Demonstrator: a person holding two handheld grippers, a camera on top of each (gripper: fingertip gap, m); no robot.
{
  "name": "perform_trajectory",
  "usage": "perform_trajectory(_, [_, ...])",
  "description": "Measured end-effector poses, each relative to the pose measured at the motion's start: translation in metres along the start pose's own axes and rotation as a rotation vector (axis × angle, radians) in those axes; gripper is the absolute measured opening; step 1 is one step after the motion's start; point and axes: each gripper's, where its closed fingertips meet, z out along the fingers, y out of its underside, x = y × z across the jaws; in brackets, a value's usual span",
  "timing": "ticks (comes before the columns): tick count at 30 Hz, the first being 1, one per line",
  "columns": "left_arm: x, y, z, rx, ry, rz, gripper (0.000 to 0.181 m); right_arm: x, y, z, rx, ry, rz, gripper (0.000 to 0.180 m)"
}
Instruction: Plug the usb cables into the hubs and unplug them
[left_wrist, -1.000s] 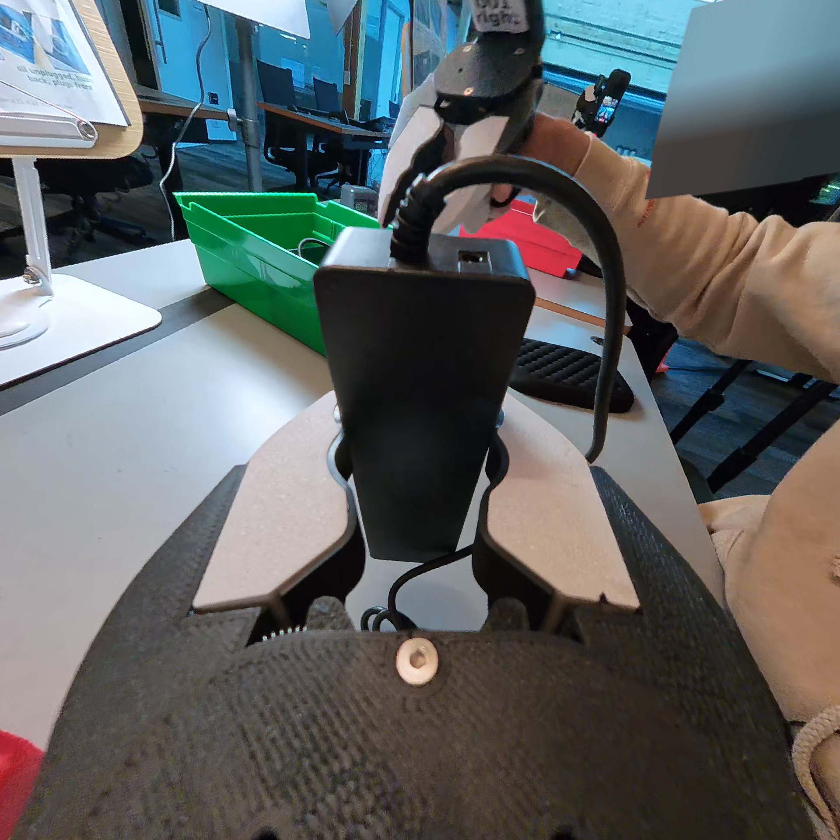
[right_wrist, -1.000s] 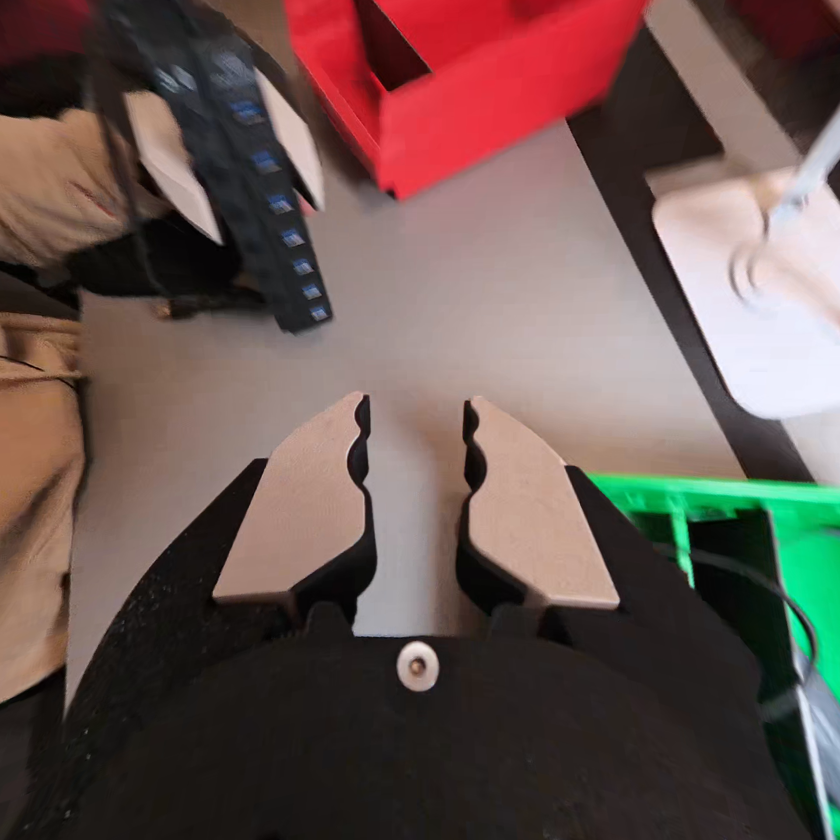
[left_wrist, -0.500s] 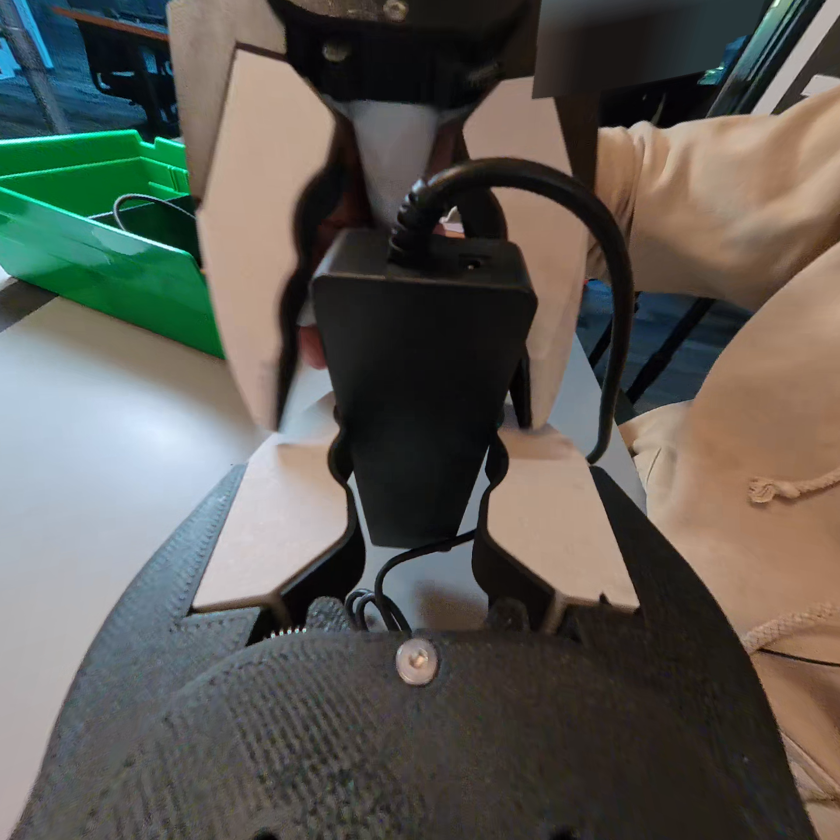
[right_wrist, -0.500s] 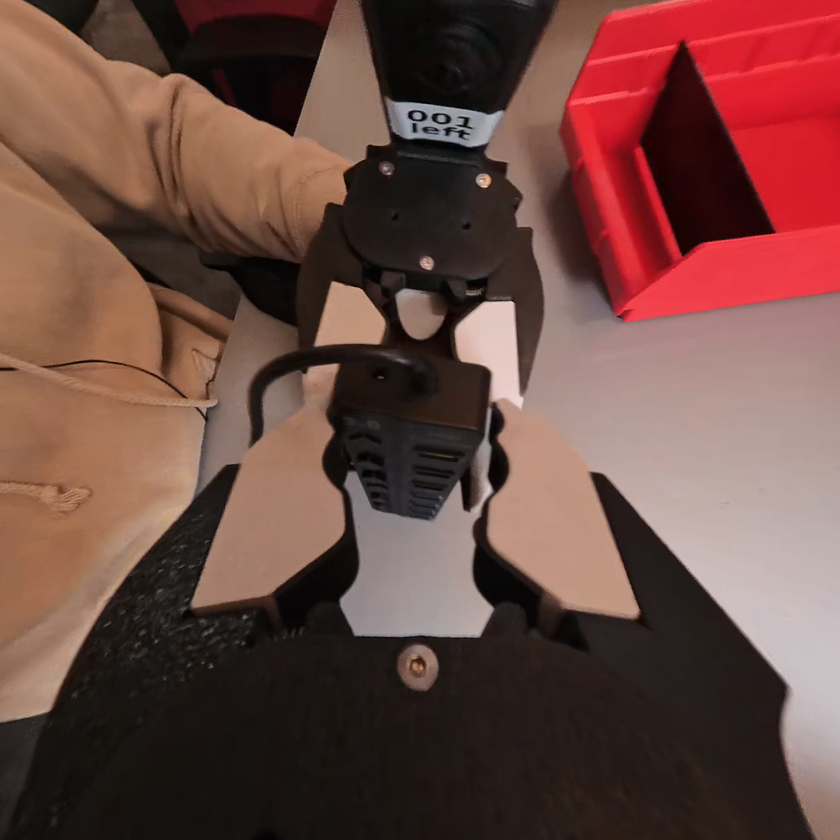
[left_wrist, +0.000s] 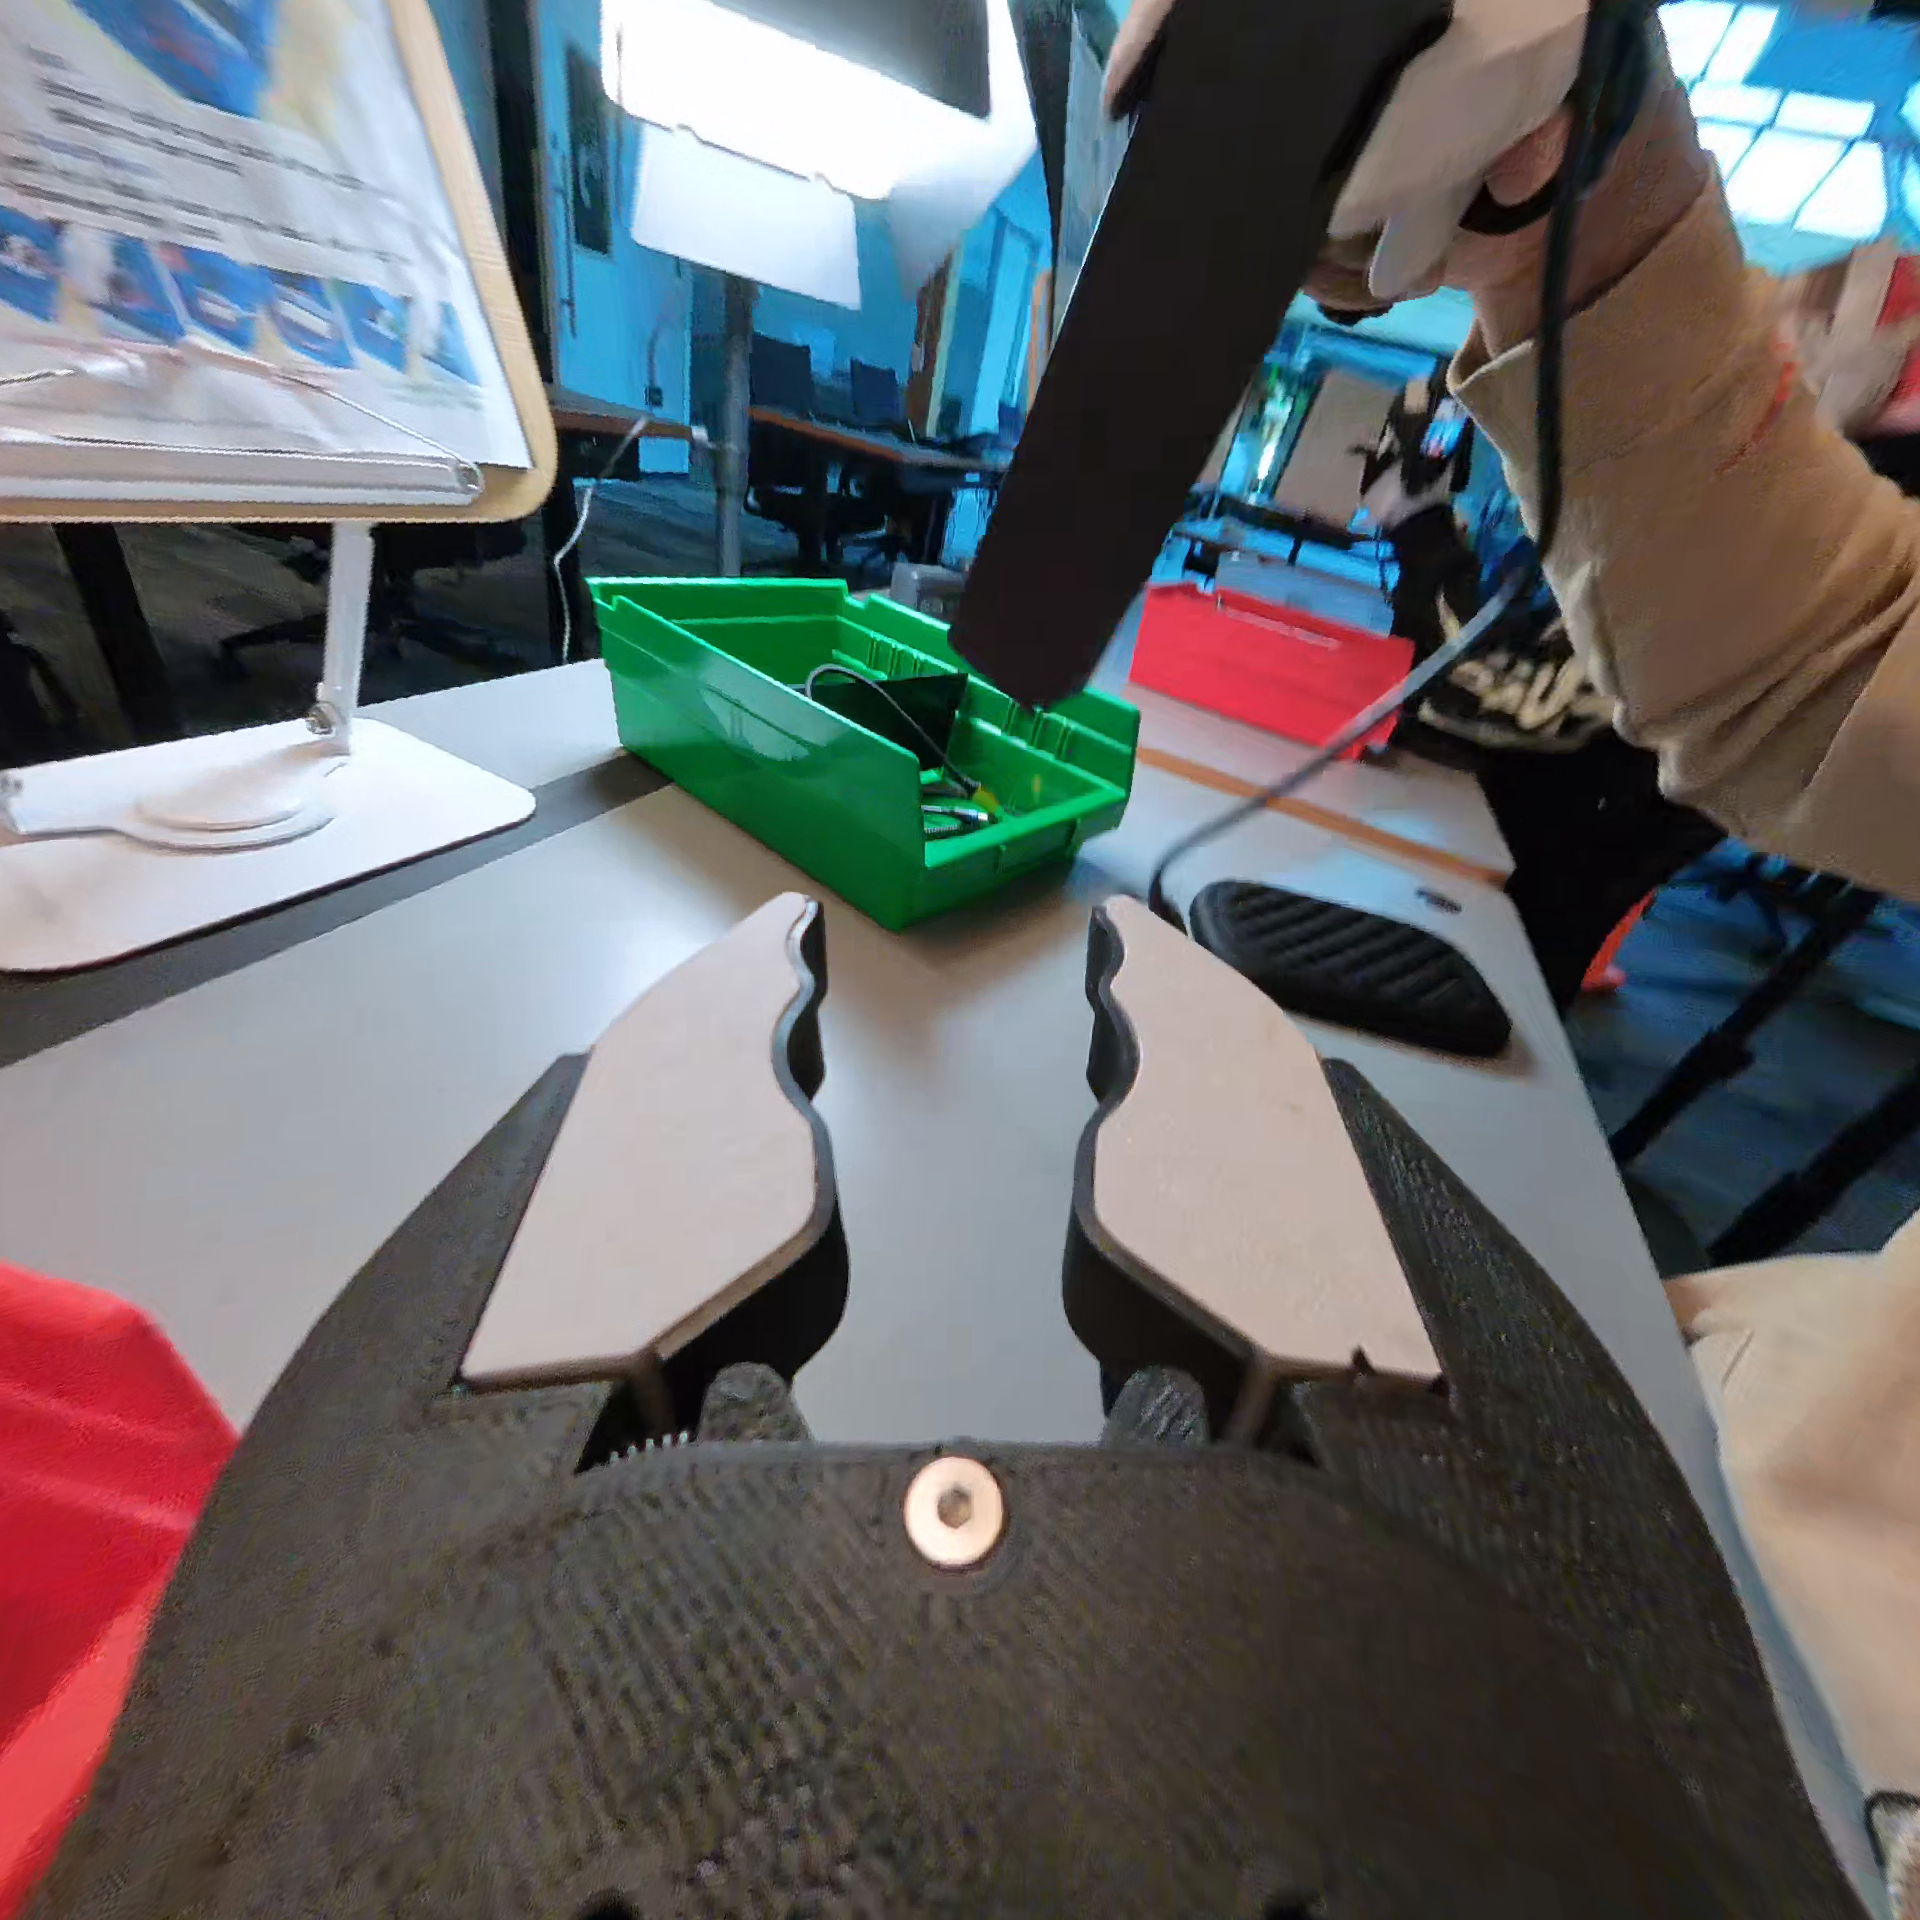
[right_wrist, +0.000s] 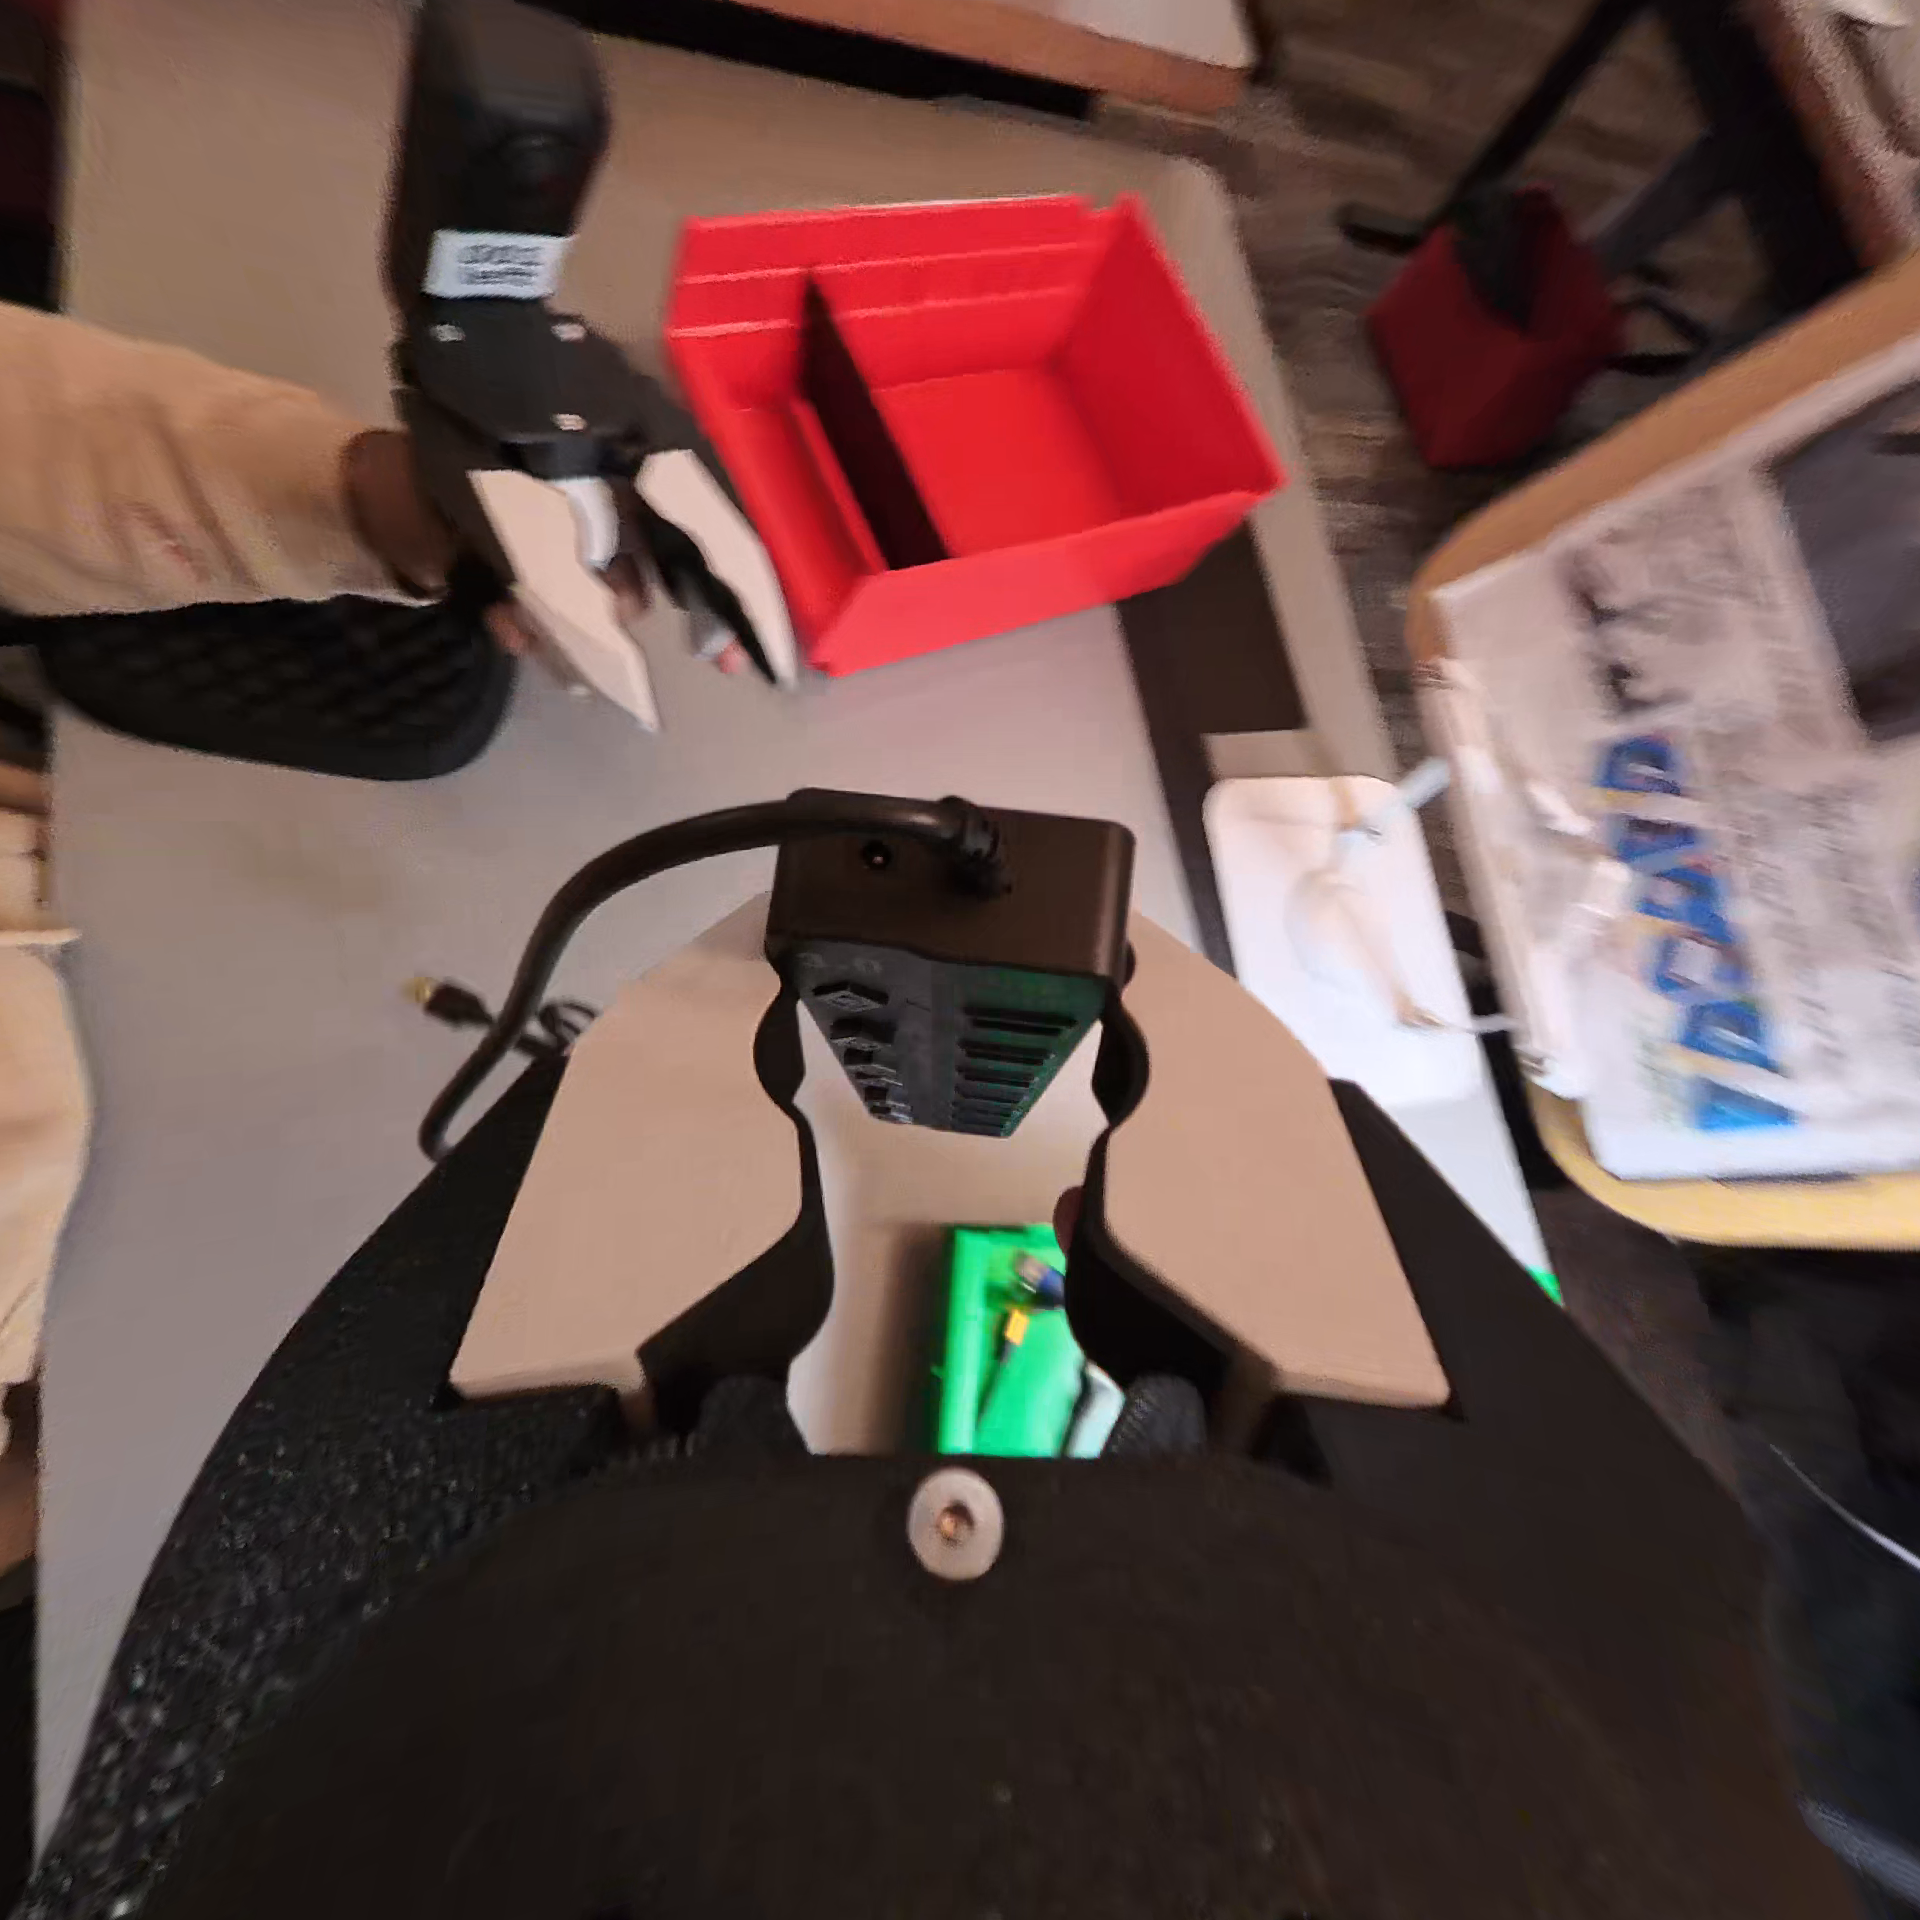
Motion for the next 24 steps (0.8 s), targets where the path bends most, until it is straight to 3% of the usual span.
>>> perform_trajectory(5, [-0.007,-0.003,-0.006,0.043,0.003,-0.063,0.045,0.096,0.004,-0.062,-0.046,0.265,0.084,0.054])
perform_trajectory(12, [-0.008,0.003,-0.003,0.030,0.010,-0.083,0.044,0.223,0.060,-0.105,-0.151,0.668,0.182,0.054])
perform_trajectory(18, [-0.010,0.008,-0.004,0.010,0.006,-0.081,0.042,0.256,0.140,-0.081,-0.283,0.728,0.258,0.054])
perform_trajectory(24, [-0.014,0.013,-0.002,-0.007,0.013,-0.109,0.041,0.259,0.183,-0.094,-0.255,0.738,0.374,0.054])
